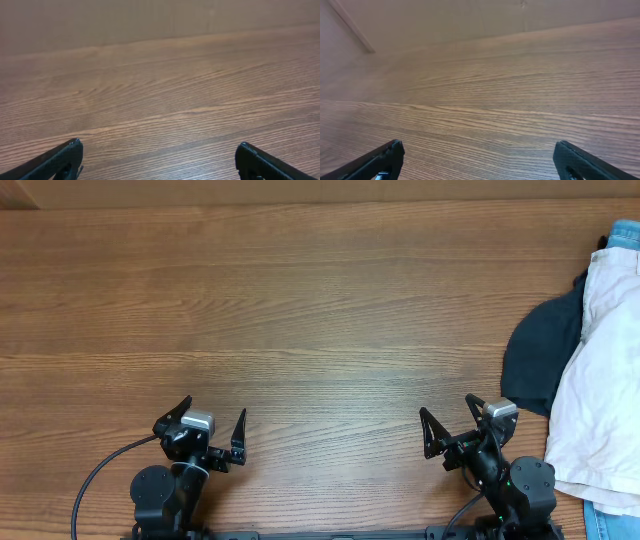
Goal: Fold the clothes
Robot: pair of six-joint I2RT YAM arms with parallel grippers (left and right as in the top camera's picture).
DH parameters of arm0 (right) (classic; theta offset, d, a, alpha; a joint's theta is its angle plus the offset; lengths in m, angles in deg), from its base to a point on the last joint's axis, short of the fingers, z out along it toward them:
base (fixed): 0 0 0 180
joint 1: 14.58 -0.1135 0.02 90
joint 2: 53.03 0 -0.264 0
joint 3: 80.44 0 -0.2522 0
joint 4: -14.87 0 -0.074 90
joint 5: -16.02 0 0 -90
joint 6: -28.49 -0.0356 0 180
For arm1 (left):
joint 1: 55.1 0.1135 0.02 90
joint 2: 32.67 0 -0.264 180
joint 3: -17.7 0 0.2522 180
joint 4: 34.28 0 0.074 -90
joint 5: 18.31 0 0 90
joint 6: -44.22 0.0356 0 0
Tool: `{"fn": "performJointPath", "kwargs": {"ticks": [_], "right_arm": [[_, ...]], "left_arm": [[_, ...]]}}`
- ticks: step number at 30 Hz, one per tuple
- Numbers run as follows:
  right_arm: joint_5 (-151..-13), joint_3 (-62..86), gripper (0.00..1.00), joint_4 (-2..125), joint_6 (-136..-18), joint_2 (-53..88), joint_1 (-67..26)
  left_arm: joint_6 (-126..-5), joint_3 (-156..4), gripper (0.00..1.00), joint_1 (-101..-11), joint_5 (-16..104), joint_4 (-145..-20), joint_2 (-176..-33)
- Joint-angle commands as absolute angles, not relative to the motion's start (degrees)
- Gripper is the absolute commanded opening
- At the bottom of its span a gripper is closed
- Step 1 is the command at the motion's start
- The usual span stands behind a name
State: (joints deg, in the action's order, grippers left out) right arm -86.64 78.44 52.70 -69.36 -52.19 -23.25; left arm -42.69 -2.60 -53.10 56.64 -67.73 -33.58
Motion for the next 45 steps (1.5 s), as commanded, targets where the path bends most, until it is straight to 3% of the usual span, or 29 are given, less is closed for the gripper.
{"fn": "performJointPath", "kwargs": {"ticks": [1,19,23,26,29,34,39,45], "right_arm": [[-86.93,78.75,1.00,52.68,-69.12,-52.76,-23.47],[-86.82,78.75,1.00,49.75,-68.99,-52.76,-23.47],[-96.70,78.75,1.00,44.27,-69.28,-52.76,-23.47],[-107.12,78.62,1.00,40.59,-76.05,-52.76,-23.47],[-107.30,78.55,1.00,36.00,-86.22,-52.76,-23.47],[-107.30,73.70,1.00,33.14,-87.75,-51.03,-23.47],[-106.47,60.02,1.00,41.51,-83.53,-38.64,-23.44],[-89.11,37.05,1.00,64.77,-83.53,-15.34,-23.44]], "left_arm": [[-43.21,-1.99,1.00,-52.77,55.72,-67.49,-32.92],[-43.23,-1.99,1.00,-52.77,55.70,-66.94,-32.92],[-45.94,-2.01,1.00,-52.86,50.65,-67.66,-32.92],[-53.05,-2.04,1.00,-52.86,43.20,-65.58,-32.96],[-60.76,-3.26,1.00,-52.86,39.83,-62.46,-32.96],[-62.71,-13.62,1.00,-52.86,40.20,-63.99,-33.47],[-59.80,-29.34,1.00,-52.86,47.39,-75.86,-42.56],[-55.04,-51.41,1.00,-52.86,51.15,-92.53,-66.84]]}}
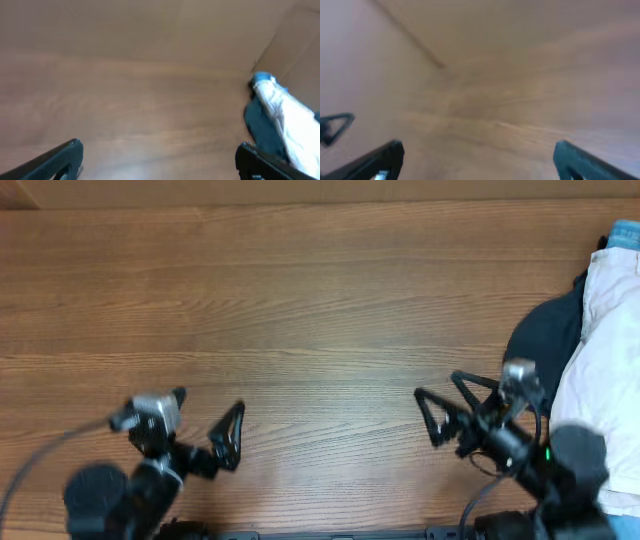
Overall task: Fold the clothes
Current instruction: 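Reach the right gripper to the clothes pile and grasp the beige shorts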
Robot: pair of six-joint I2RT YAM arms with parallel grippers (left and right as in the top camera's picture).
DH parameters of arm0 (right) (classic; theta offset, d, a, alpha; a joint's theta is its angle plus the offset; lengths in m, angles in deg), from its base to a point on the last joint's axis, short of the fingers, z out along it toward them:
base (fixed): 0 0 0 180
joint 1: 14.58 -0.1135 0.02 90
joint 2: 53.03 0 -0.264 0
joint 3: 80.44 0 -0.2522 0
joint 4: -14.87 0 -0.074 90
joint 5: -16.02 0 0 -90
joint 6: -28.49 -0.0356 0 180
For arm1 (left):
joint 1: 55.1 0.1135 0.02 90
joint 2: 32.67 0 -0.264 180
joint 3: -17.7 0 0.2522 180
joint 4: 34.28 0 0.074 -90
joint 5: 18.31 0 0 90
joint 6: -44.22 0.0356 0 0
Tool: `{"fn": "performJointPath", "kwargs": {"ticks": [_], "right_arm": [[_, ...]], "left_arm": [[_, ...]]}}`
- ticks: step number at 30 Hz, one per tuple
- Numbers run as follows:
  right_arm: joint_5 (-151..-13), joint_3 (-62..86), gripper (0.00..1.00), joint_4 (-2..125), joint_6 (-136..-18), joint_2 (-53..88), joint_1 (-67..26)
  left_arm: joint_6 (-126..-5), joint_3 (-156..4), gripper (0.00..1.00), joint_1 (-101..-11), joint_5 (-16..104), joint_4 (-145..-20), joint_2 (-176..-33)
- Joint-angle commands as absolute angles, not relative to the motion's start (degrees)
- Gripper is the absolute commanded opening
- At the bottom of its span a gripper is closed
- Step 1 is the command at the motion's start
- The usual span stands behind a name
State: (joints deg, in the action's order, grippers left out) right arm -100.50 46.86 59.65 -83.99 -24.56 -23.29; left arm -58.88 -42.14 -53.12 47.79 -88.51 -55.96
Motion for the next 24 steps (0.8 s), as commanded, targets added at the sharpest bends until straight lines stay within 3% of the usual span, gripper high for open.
{"fn": "performJointPath", "kwargs": {"ticks": [1,4,9,14,17,24], "right_arm": [[-86.60,33.62,1.00,67.26,-83.38,-11.93,-23.44],[-84.72,19.85,1.00,73.38,-72.14,1.03,-23.47],[-79.58,10.95,1.00,79.04,-75.38,11.15,-21.85],[-78.01,7.30,1.00,87.70,-87.18,19.55,-4.62],[-85.70,7.30,0.99,88.57,-87.27,23.44,9.28],[-87.28,7.30,0.96,85.60,-86.57,30.02,27.90]], "left_arm": [[-54.10,-54.51,1.00,-52.86,51.63,-94.24,-70.54],[-51.47,-67.34,1.00,-52.86,52.62,-100.25,-83.76],[-51.54,-81.03,1.00,-52.86,52.57,-106.00,-94.97],[-51.50,-84.90,1.00,-52.86,52.66,-110.59,-98.95],[-51.50,-84.87,1.00,-52.86,52.71,-111.35,-99.06],[-51.52,-84.87,1.00,-52.86,52.66,-111.26,-99.48]]}}
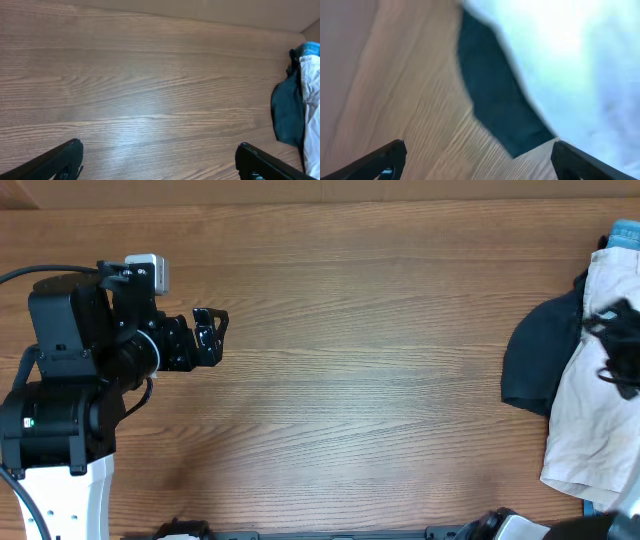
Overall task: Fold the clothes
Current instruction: 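Reach the right gripper to the clothes pile and grasp the beige shorts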
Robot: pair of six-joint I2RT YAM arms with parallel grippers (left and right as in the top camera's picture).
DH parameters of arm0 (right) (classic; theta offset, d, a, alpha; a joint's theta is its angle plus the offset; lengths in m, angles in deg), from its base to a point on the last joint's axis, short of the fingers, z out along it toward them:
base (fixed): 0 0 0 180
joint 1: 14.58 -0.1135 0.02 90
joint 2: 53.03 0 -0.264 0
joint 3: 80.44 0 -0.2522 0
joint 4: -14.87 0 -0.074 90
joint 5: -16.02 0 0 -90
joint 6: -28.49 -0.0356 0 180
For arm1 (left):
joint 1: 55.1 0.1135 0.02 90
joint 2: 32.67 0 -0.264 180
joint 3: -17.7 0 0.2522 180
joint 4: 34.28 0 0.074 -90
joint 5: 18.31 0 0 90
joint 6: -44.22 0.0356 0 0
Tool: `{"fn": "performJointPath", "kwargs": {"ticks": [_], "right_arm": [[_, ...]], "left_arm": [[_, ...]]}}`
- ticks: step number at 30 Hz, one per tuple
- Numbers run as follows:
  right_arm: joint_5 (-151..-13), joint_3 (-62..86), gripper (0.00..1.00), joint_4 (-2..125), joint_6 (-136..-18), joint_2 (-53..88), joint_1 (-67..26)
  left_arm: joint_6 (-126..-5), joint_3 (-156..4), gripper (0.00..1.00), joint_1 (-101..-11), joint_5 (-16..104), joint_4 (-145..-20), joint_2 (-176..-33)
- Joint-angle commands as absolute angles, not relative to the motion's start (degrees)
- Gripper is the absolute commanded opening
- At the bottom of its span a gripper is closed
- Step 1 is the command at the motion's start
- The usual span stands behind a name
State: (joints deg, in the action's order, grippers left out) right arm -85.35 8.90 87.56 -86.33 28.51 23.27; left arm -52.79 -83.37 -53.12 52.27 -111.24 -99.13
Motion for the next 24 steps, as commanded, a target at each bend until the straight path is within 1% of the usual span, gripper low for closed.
{"fn": "performJointPath", "kwargs": {"ticks": [1,3,6,10,13,17,19,21,24], "right_arm": [[-87.76,7.30,0.96,84.20,-85.98,30.61,29.17],[-88.70,7.32,0.99,79.96,-85.19,31.85,30.61],[-88.66,7.32,0.99,74.78,-85.39,34.32,30.94],[-87.41,7.37,0.99,79.41,-87.31,39.09,32.75],[-85.90,7.37,0.99,83.43,-87.31,42.26,36.18],[-85.01,7.37,0.99,82.08,-88.51,44.57,42.11],[-86.03,7.39,0.99,77.55,-88.58,46.02,45.54],[-90.34,7.41,0.99,72.77,-86.13,47.61,47.85],[-97.73,7.41,0.99,66.87,-76.93,49.53,48.55]], "left_arm": [[-51.52,-84.87,1.00,-52.86,52.66,-111.29,-99.56],[-51.52,-84.87,1.00,-52.86,52.68,-111.26,-99.78],[-51.52,-84.87,1.00,-52.86,52.77,-111.24,-100.20],[-51.47,-84.83,1.00,-52.86,52.84,-112.45,-101.20],[-49.20,-84.74,1.00,-52.86,52.86,-114.35,-102.03],[-47.87,-84.70,1.00,-52.86,52.86,-114.87,-103.10],[-47.85,-84.70,1.00,-52.86,52.86,-114.83,-103.63],[-47.10,-84.70,1.00,-52.86,52.84,-114.78,-104.24],[-47.01,-84.70,1.00,-52.86,52.84,-115.16,-104.61]]}}
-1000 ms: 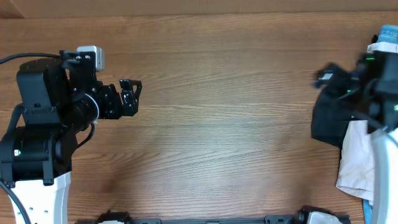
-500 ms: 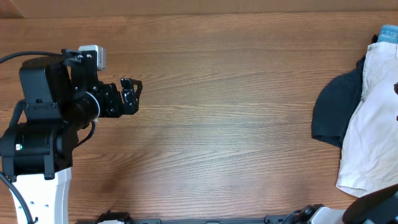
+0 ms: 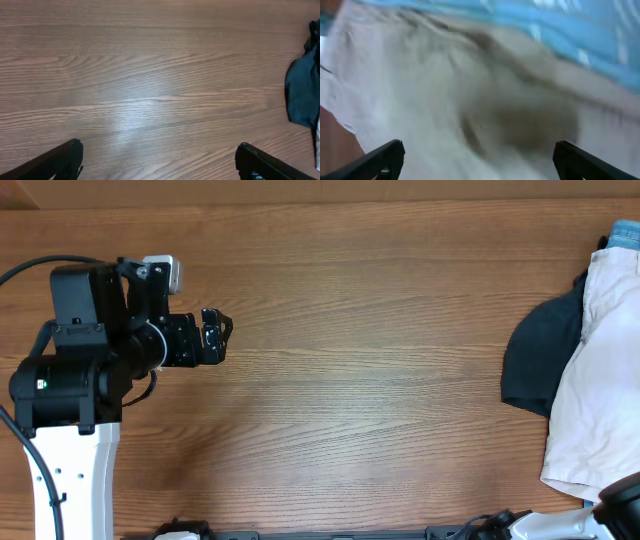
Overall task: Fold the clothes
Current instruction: 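Reach the right gripper to the clothes pile and grasp the beige shorts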
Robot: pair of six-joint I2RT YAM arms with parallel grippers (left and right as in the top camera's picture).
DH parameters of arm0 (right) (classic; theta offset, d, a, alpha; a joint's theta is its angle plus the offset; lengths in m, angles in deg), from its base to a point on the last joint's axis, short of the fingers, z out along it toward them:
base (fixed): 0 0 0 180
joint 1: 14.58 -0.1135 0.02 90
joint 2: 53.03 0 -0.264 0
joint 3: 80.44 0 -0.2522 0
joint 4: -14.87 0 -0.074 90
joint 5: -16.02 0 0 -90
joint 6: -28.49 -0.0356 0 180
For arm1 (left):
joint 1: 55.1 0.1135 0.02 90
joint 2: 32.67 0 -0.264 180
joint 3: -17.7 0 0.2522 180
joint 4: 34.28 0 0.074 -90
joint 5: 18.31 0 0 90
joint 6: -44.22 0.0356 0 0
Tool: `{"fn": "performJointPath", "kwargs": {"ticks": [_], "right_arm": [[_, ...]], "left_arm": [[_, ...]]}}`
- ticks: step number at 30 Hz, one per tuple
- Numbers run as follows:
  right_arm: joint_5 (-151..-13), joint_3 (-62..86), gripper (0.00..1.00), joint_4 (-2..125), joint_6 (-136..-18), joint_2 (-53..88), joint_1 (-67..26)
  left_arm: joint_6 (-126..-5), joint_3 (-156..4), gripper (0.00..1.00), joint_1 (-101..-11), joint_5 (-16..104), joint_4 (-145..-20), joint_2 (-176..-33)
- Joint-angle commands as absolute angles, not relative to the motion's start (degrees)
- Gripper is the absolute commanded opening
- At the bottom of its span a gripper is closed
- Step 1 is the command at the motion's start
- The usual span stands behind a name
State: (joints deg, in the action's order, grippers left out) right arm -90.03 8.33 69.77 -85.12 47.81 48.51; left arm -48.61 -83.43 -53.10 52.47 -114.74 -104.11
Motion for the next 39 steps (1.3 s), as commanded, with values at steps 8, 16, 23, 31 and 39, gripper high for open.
{"fn": "performJointPath", "kwargs": {"ticks": [8,16,23,31,39], "right_arm": [[-100.24,7.45,0.99,60.66,-69.74,54.04,48.40],[-100.22,7.41,0.95,58.28,-65.82,54.06,51.55],[-102.34,8.17,0.95,58.67,-65.91,54.65,51.96],[-100.59,8.96,0.90,60.40,-65.93,55.76,50.39],[-103.65,8.96,0.94,57.82,-64.43,56.86,52.53]], "left_arm": [[-47.04,-84.70,1.00,-52.86,52.79,-115.18,-104.66],[-47.04,-84.70,1.00,-52.88,52.62,-115.77,-104.66],[-47.04,-84.70,1.00,-52.88,52.64,-115.29,-104.68],[-47.04,-84.70,1.00,-52.88,52.62,-115.48,-104.68],[-47.01,-84.70,1.00,-52.88,52.64,-116.62,-104.68]]}}
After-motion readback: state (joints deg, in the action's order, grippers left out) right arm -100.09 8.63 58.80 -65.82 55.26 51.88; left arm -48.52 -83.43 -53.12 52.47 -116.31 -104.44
